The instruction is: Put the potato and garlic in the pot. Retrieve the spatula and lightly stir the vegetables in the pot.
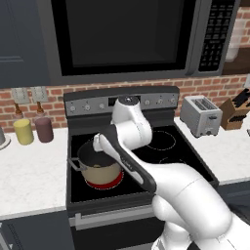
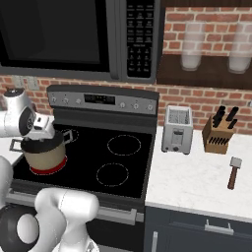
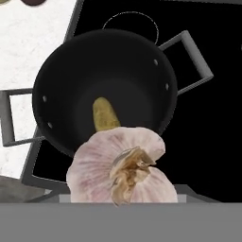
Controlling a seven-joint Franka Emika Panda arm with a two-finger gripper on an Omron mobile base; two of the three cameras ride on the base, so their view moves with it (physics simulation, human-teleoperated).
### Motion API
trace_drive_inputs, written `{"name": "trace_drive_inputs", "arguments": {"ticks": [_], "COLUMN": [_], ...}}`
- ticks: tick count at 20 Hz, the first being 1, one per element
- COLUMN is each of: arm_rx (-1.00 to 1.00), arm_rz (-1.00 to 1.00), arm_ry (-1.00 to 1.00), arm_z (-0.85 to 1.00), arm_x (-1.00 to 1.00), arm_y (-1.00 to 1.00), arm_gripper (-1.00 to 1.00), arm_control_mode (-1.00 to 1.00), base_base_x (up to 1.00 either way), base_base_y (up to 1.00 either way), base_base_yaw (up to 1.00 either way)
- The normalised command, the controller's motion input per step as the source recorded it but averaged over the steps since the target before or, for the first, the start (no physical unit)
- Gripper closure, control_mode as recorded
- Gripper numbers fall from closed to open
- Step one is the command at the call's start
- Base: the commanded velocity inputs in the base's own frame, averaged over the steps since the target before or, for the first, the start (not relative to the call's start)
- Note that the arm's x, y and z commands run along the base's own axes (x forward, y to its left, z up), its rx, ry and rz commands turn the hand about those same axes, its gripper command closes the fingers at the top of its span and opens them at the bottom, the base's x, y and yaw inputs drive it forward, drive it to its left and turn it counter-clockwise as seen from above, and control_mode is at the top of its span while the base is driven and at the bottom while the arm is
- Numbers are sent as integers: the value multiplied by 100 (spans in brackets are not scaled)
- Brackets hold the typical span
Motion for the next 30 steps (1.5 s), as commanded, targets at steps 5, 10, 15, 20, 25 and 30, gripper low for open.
{"name": "trace_drive_inputs", "arguments": {"ticks": [5, 10, 15, 20, 25, 30], "arm_rx": [0, -1, -3, 0, 0, 0], "arm_rz": [0, 0, 0, 0, 0, 0], "arm_ry": [-4, -9, -10, -1, 0, -2], "arm_z": [-33, -39, -42, -19, 0, 11], "arm_x": [28, 13, 6, 2, 13, 1], "arm_y": [23, 20, 11, -1, -11, 0], "arm_gripper": [100, 100, 100, -100, -100, -100], "arm_control_mode": [-100, -100, -100, -100, -100, -100], "base_base_x": [0, 0, 0, 0, 0, 0], "base_base_y": [0, 0, 0, 0, 0, 0], "base_base_yaw": [0, 0, 0, 0, 0, 0]}}
